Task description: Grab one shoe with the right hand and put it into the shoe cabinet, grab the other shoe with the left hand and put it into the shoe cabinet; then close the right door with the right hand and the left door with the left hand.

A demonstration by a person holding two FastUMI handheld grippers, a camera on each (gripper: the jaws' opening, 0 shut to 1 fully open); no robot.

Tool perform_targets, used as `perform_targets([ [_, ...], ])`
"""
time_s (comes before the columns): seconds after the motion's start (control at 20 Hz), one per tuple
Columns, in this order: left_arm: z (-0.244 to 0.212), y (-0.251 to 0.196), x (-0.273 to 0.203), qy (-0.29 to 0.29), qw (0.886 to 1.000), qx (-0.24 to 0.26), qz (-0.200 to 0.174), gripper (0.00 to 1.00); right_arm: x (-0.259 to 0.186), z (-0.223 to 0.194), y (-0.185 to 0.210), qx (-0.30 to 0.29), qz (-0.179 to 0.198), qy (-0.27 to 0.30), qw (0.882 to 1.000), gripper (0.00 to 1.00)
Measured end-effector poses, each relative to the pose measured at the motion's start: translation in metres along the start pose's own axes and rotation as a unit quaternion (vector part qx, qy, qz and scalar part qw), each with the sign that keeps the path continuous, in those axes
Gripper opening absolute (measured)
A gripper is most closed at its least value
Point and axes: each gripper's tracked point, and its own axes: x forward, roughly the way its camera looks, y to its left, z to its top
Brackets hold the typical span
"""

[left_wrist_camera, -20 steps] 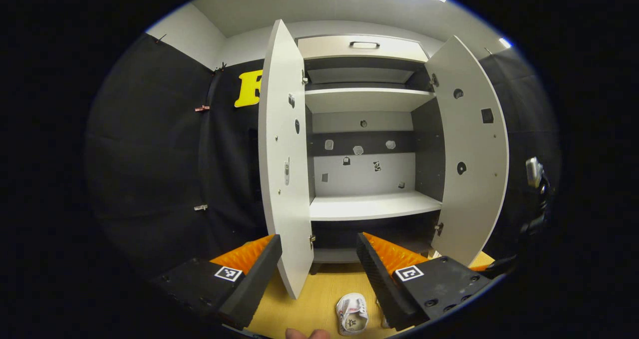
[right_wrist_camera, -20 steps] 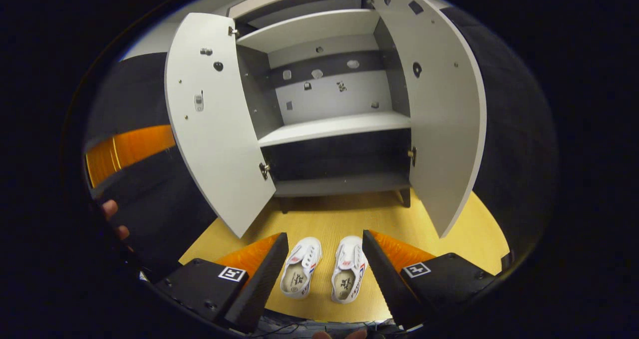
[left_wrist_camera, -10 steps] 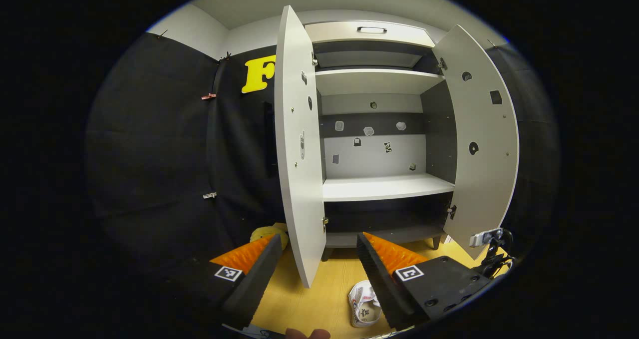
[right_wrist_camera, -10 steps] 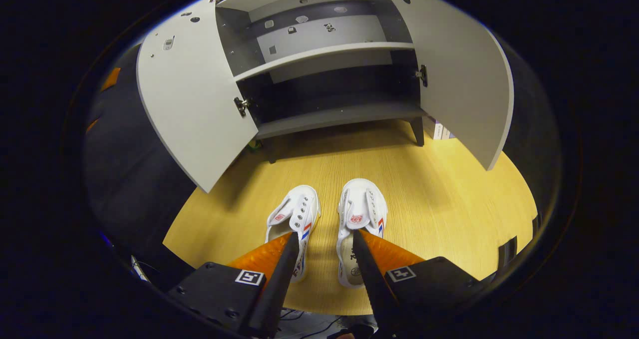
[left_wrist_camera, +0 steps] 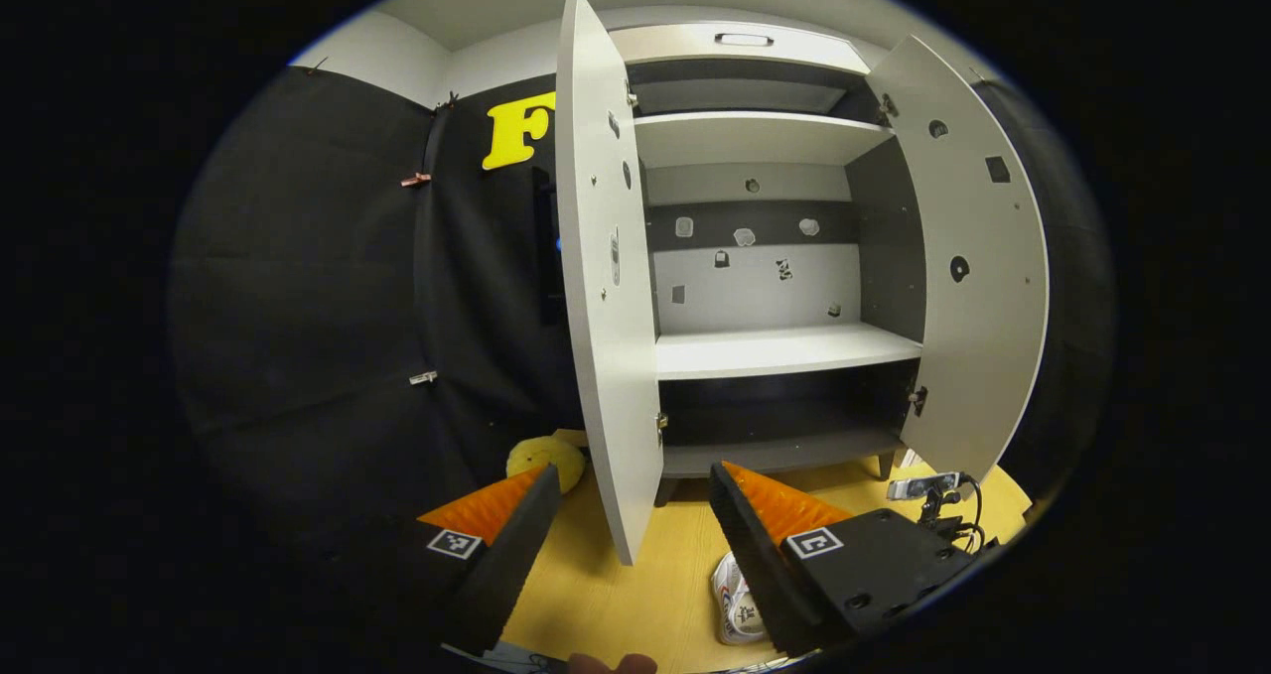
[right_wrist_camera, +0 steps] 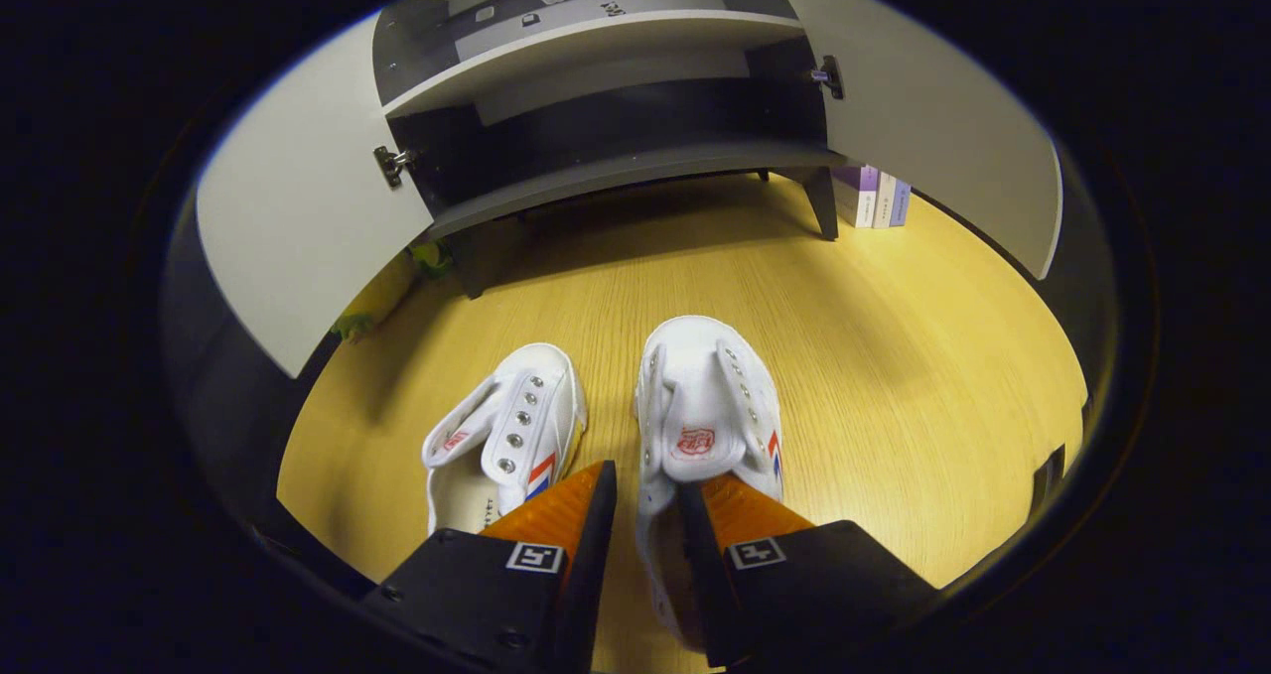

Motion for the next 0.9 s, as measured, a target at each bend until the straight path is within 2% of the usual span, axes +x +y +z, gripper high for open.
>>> perform_targets([
  [0.05, -0.003, 0.000, 0.003, 0.004, 1.000, 0.001, 0.000, 0.95, 0.003, 0.001, 0.000, -0.006, -0.003, -0.007, 1.000, 0.38],
  [0.1, -0.007, 0.001, 0.004, 0.008, 1.000, 0.003, 0.000, 0.95, 0.010, 0.002, -0.001, -0.011, -0.007, -0.015, 1.000, 0.43],
  [0.15, -0.011, 0.003, 0.006, 0.012, 1.000, 0.005, 0.002, 0.95, 0.016, 0.004, -0.002, -0.015, -0.012, -0.024, 1.000, 0.40],
  [0.2, -0.016, 0.004, 0.007, 0.017, 1.000, 0.006, 0.003, 0.95, 0.025, 0.003, -0.005, -0.018, -0.019, -0.030, 0.999, 0.42],
  [0.25, -0.020, 0.005, 0.009, 0.022, 1.000, 0.007, 0.004, 0.95, 0.025, 0.008, -0.008, -0.021, -0.028, -0.042, 0.999, 0.34],
  [0.3, -0.023, 0.003, 0.010, 0.027, 1.000, 0.006, 0.002, 0.95, 0.039, 0.011, -0.008, -0.026, -0.034, -0.053, 0.998, 0.20],
  [0.45, -0.029, 0.000, 0.011, 0.036, 0.999, 0.008, -0.002, 0.95, 0.037, 0.015, -0.003, -0.032, -0.009, -0.058, 0.998, 0.21],
  [0.5, -0.030, 0.000, 0.011, 0.036, 0.999, 0.010, -0.002, 0.95, 0.045, 0.017, -0.004, -0.031, 0.004, -0.056, 0.998, 0.12],
  [0.55, -0.029, -0.001, 0.010, 0.034, 0.999, 0.012, -0.002, 0.95, 0.042, 0.018, -0.004, -0.021, 0.018, -0.047, 0.999, 0.12],
  [0.6, -0.028, -0.001, 0.010, 0.032, 0.999, 0.012, -0.002, 0.95, 0.043, 0.020, -0.005, -0.016, 0.026, -0.044, 0.999, 0.06],
  [0.75, -0.026, -0.005, 0.009, 0.031, 0.999, 0.010, -0.006, 0.95, 0.031, 0.033, -0.012, -0.030, 0.031, -0.046, 0.998, 0.07],
  [0.9, -0.021, -0.008, 0.007, 0.024, 1.000, 0.008, -0.009, 0.95, 0.011, 0.053, -0.017, -0.020, 0.036, -0.055, 0.998, 0.06],
])
